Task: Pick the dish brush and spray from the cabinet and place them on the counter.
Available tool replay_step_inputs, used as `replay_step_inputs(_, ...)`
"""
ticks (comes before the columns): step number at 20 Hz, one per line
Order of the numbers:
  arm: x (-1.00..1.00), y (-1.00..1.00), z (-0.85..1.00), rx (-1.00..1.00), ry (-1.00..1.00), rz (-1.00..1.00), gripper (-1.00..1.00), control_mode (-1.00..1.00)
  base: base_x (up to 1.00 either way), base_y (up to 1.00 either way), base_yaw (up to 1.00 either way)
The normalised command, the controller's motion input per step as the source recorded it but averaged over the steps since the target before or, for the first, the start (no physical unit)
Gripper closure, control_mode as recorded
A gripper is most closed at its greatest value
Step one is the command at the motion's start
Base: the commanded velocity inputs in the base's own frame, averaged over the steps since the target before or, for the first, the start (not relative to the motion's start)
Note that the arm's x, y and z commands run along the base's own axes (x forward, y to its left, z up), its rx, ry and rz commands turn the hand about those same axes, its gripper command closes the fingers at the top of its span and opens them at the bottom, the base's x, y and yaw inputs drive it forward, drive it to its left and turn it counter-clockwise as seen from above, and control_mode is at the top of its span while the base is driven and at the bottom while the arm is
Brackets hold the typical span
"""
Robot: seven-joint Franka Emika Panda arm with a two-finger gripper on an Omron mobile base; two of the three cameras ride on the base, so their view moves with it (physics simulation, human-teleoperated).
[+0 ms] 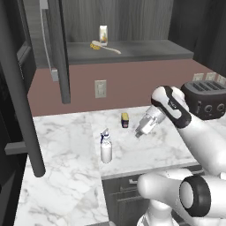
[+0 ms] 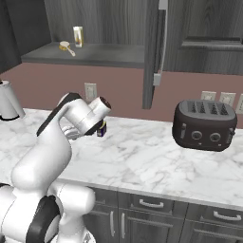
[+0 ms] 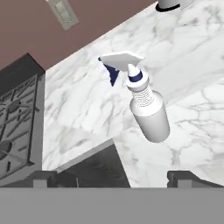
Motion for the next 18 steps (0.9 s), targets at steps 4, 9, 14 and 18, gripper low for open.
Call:
replay_step_inputs(4,0.11,-0.1,0.15,-0.12,0.1,-0.4,-1.0,-1.0,0.0,0.0,0.0)
replay_step_inputs(9,0.11,-0.08,0.09,-0.1,0.11,-0.41,-1.0,-1.0,0.0,0.0,0.0)
replay_step_inputs(14,0.15,-0.1,0.11,-0.14,0.12,-0.4,-1.0,-1.0,0.0,0.0,0.0)
replay_step_inputs(18,0.12,-0.02,0.25,-0.19,0.1,-0.34,-1.0,-1.0,0.0,0.0,0.0)
